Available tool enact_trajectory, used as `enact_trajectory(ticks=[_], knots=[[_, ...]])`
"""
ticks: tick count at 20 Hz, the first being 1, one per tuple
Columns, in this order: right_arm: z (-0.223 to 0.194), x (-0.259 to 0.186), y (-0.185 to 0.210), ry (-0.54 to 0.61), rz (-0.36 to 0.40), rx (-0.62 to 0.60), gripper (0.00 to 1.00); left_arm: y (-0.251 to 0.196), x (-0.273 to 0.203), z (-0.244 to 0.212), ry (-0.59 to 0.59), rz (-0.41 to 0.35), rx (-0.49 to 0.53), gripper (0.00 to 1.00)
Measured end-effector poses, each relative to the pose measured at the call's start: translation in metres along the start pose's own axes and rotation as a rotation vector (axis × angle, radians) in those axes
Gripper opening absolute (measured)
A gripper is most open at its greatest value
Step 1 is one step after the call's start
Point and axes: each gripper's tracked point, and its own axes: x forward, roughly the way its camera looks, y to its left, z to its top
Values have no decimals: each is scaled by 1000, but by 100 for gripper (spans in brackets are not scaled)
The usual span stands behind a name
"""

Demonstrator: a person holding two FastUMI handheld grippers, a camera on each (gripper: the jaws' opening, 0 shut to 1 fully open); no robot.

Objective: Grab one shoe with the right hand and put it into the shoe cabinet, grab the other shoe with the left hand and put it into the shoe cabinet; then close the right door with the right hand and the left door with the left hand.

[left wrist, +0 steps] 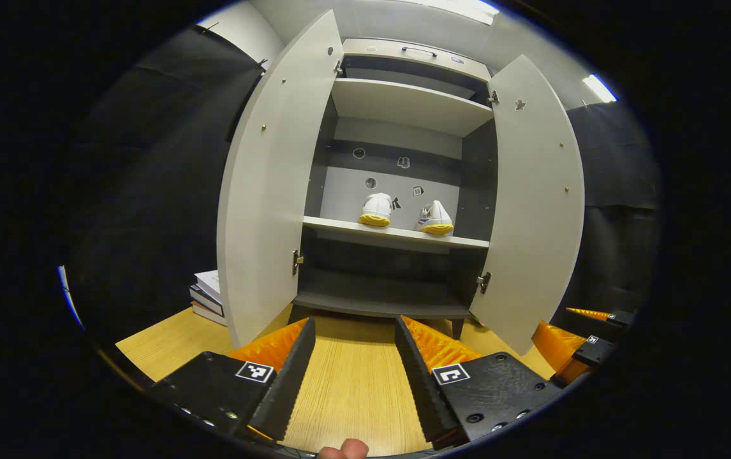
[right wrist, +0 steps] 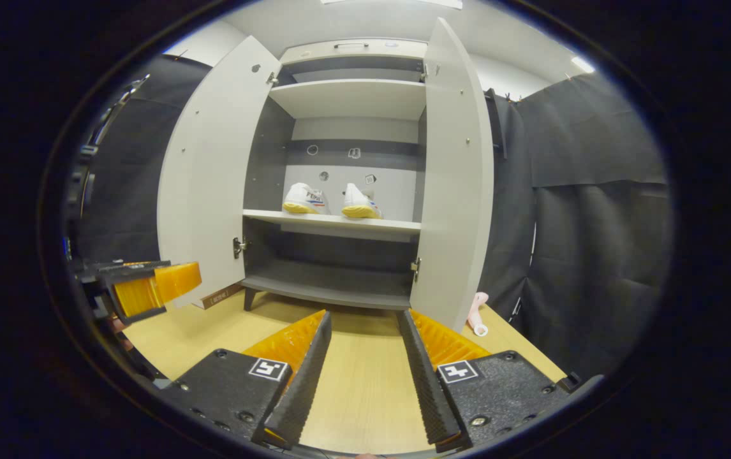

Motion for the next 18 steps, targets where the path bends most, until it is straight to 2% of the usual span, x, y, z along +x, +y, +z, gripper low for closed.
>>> enact_trajectory(ticks=[4, 9, 12, 18], knots=[[6, -8, -4, -3, -6, 15, 72, -4, -9, 8, -52, -3, 42, 83], [34, -27, -32, -14, -49, 31, 77, -19, -15, 8, -61, -51, 110, 83], [72, -36, -67, -59, -98, 43, 84, -27, -15, 2, -54, -77, 122, 83], [147, -38, -161, -123, -232, 93, 88, -32, -15, -6, -33, -99, 143, 83]])
